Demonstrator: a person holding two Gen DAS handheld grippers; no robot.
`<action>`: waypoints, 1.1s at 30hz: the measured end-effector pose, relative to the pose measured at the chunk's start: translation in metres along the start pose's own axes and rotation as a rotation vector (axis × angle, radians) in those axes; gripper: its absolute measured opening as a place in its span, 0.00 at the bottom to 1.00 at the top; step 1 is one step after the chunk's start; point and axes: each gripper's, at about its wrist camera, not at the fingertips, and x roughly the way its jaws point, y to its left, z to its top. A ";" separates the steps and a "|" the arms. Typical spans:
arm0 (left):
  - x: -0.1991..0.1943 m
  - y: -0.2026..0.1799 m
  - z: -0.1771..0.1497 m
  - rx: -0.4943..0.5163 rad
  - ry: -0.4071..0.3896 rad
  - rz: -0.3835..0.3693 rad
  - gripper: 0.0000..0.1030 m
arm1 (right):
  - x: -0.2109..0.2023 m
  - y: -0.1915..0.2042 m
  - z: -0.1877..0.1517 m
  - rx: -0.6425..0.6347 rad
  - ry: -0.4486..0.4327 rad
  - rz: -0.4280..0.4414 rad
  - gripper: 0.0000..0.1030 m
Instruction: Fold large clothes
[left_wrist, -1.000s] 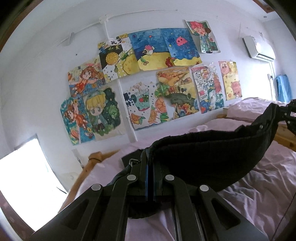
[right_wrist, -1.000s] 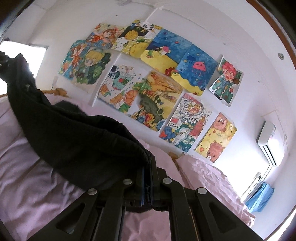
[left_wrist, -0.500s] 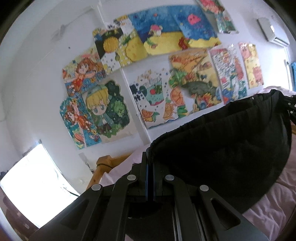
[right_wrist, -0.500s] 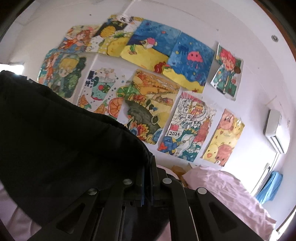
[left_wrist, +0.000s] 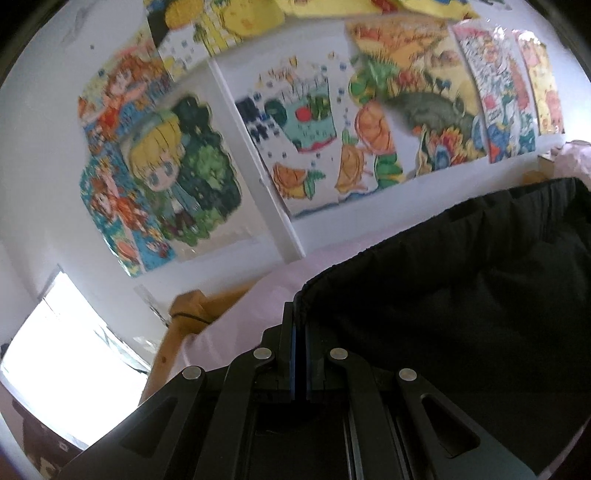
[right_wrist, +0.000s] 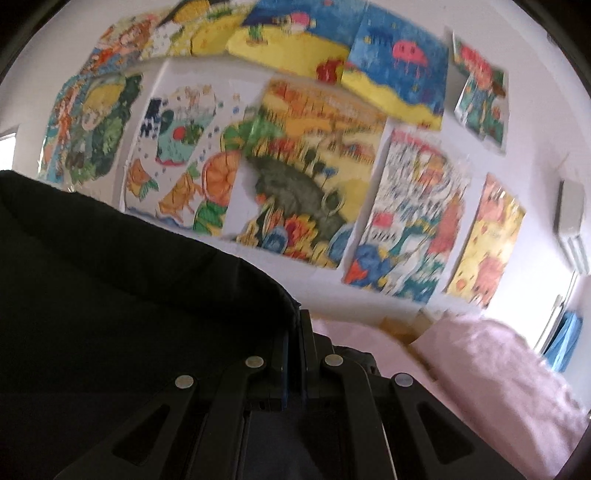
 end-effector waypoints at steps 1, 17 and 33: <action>0.010 0.000 -0.002 -0.009 0.014 -0.003 0.02 | 0.010 0.002 -0.003 0.008 0.017 0.010 0.05; 0.097 -0.026 -0.019 -0.001 0.169 0.003 0.03 | 0.076 0.018 -0.039 0.023 0.154 0.053 0.06; 0.090 0.003 -0.012 -0.180 0.211 -0.050 0.51 | 0.080 0.013 -0.037 0.050 0.177 0.143 0.59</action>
